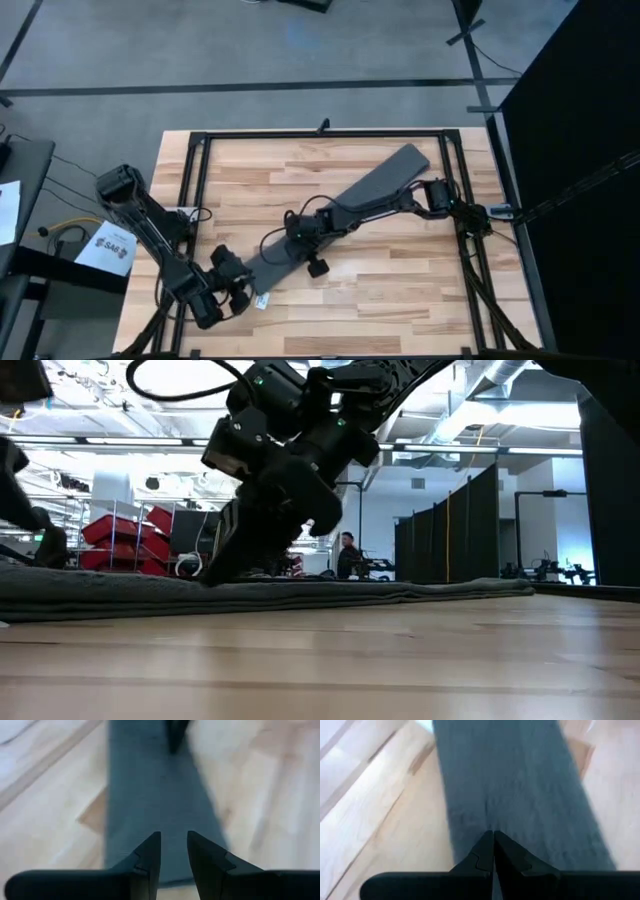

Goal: Roll towel
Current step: Roll the gray towel

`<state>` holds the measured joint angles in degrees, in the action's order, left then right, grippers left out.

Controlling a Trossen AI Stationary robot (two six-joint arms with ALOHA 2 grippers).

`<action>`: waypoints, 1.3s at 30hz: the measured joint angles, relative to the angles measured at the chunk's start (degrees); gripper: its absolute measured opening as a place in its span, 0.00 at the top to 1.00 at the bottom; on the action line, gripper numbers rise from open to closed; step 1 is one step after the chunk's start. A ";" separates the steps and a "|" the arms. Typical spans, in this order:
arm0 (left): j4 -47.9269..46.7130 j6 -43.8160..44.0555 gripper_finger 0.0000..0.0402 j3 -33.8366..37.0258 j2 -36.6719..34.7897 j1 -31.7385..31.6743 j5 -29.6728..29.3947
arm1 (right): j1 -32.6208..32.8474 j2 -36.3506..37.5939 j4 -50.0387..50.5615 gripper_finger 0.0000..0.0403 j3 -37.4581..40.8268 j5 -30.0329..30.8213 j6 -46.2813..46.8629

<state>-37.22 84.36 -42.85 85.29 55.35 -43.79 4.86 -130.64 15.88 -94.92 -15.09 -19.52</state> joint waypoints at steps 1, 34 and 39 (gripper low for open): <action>-1.19 1.17 0.80 0.00 1.54 -0.18 0.23 | 0.04 0.05 -0.34 1.00 -0.04 0.00 0.02; -6.88 19.50 0.80 6.94 7.52 1.43 5.24 | 5.03 -3.88 -26.57 1.00 -0.16 -0.14 -1.68; -4.05 20.85 0.80 7.54 7.54 1.38 4.82 | 4.96 -3.60 -31.09 1.00 -0.34 0.04 -0.48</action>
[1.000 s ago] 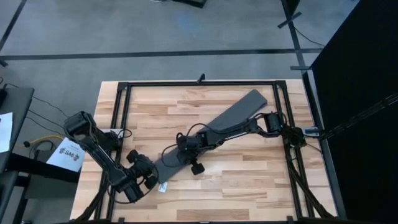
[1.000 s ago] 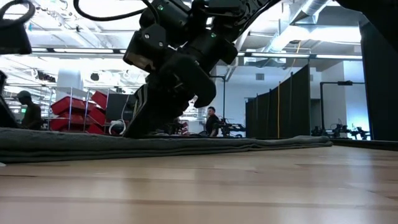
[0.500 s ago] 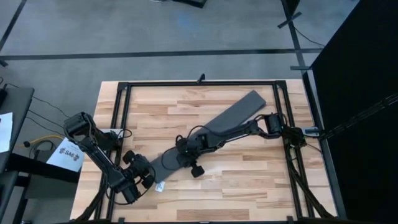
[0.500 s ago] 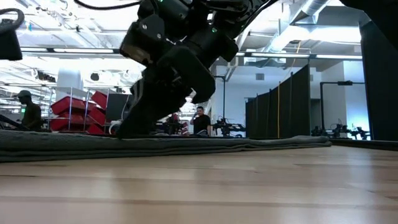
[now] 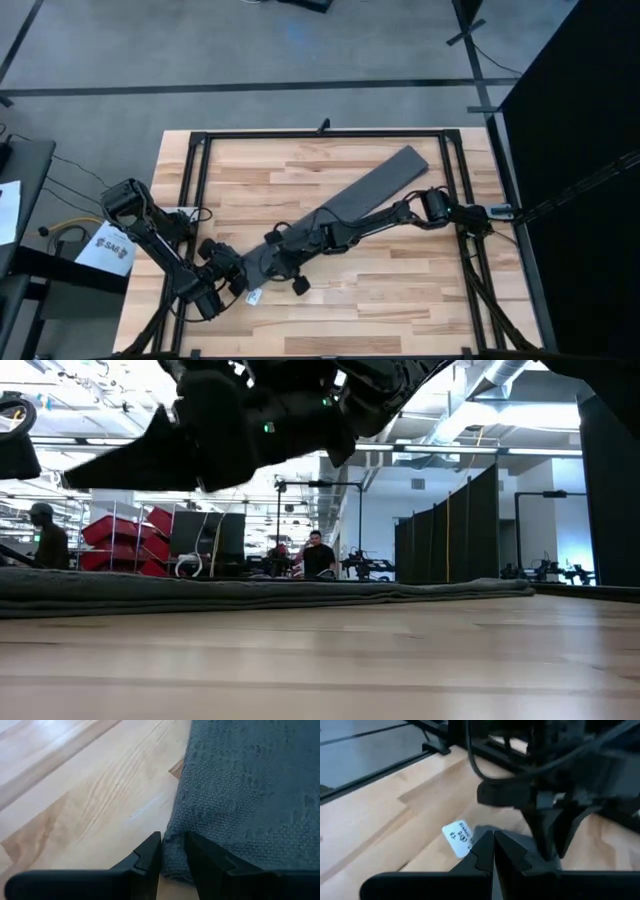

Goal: Roll towel
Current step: Roll the gray towel

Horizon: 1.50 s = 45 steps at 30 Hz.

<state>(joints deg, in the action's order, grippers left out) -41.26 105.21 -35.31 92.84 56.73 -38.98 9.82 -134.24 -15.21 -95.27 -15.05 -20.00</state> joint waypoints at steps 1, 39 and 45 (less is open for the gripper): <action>0.34 0.54 0.80 0.02 0.00 0.00 -0.24 | 0.07 -0.16 -0.02 1.00 0.11 0.00 0.08; -3.08 -0.89 0.80 -3.20 -0.13 0.14 0.97 | -0.49 -22.57 -3.38 1.00 -22.62 0.21 4.93; -12.16 -1.39 0.80 -8.36 -0.61 0.22 0.50 | -0.14 -22.55 -2.84 1.00 -22.62 0.84 4.69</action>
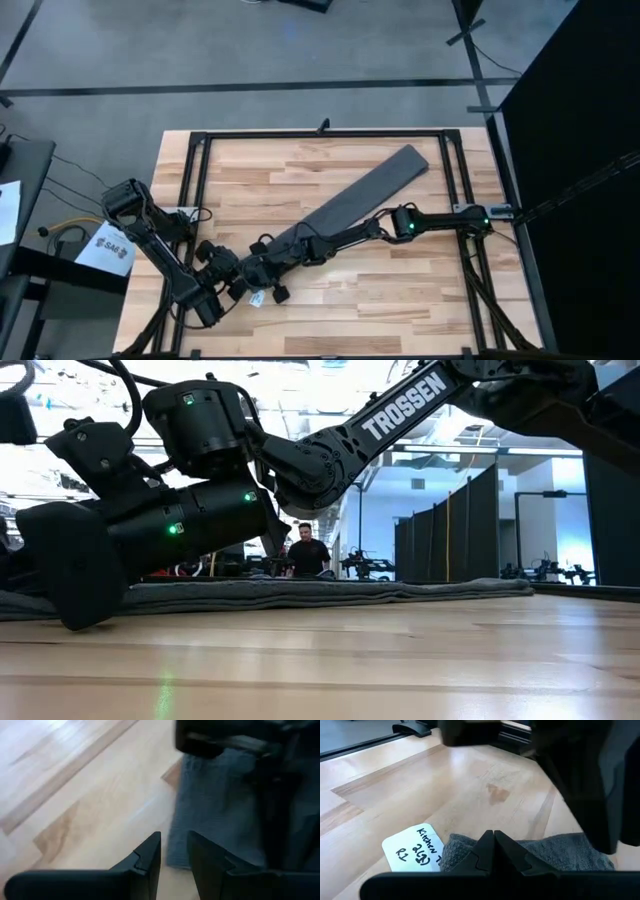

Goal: Roll towel
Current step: Roll the gray towel

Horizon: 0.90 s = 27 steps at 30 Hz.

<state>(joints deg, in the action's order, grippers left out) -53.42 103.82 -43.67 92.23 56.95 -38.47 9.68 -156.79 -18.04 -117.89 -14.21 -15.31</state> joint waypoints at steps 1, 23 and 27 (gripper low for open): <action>1.27 -0.74 0.80 -0.01 0.00 0.00 -1.41 | -0.03 0.00 0.01 1.00 0.00 -0.01 0.00; 15.79 -0.21 0.80 9.41 2.27 2.23 -5.16 | -0.21 0.09 1.78 1.00 -0.02 -0.29 -0.14; 14.28 1.32 0.80 9.57 2.28 2.50 -4.75 | -0.12 0.09 1.71 1.00 -0.02 0.01 -0.11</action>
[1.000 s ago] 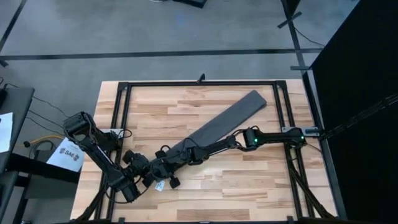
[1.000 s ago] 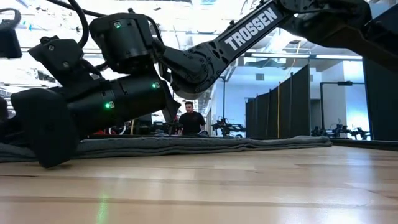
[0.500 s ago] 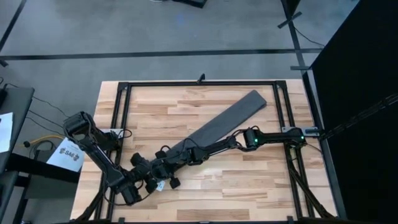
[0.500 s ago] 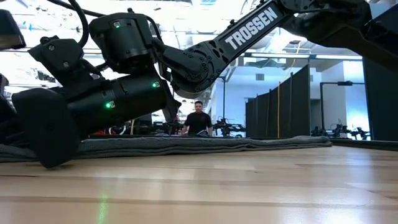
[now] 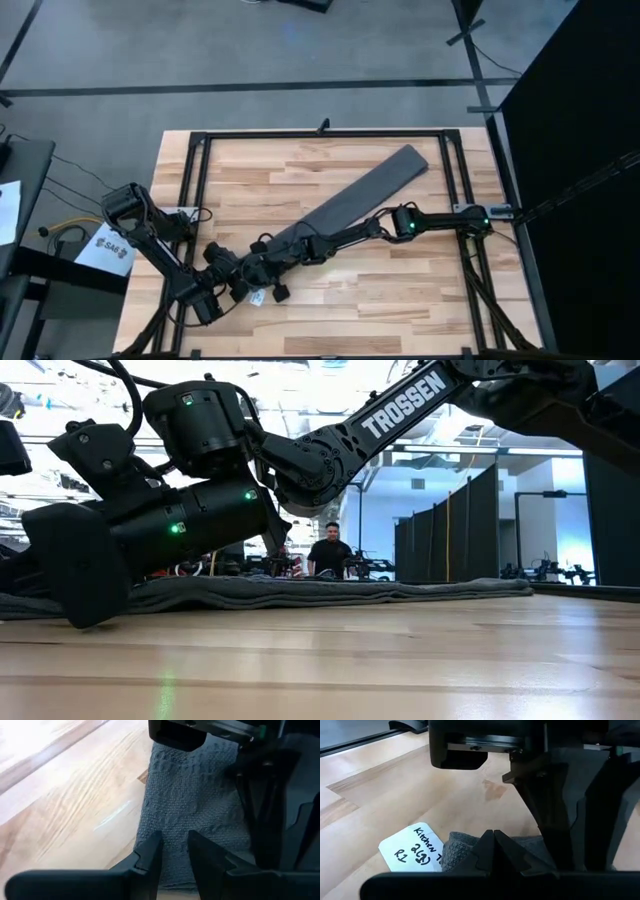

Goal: Roll towel
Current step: Roll the gray towel

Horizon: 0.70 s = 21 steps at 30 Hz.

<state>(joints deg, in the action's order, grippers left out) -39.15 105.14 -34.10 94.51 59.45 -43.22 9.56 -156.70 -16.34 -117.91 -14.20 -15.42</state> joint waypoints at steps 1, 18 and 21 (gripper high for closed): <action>-0.11 0.08 0.80 0.04 0.01 0.01 -0.03 | 0.00 0.02 -0.33 1.00 0.02 0.00 0.29; 0.93 -3.06 0.80 0.34 0.21 5.94 -1.24 | -3.20 9.01 20.09 1.00 2.45 1.00 -7.42; 0.85 -3.50 0.80 0.34 0.21 7.57 -1.26 | -3.19 9.04 19.43 1.00 4.53 0.97 -7.44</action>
<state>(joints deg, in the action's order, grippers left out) -38.29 101.65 -33.76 94.72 67.03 -44.48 6.37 -147.66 3.09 -113.37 -13.22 -22.86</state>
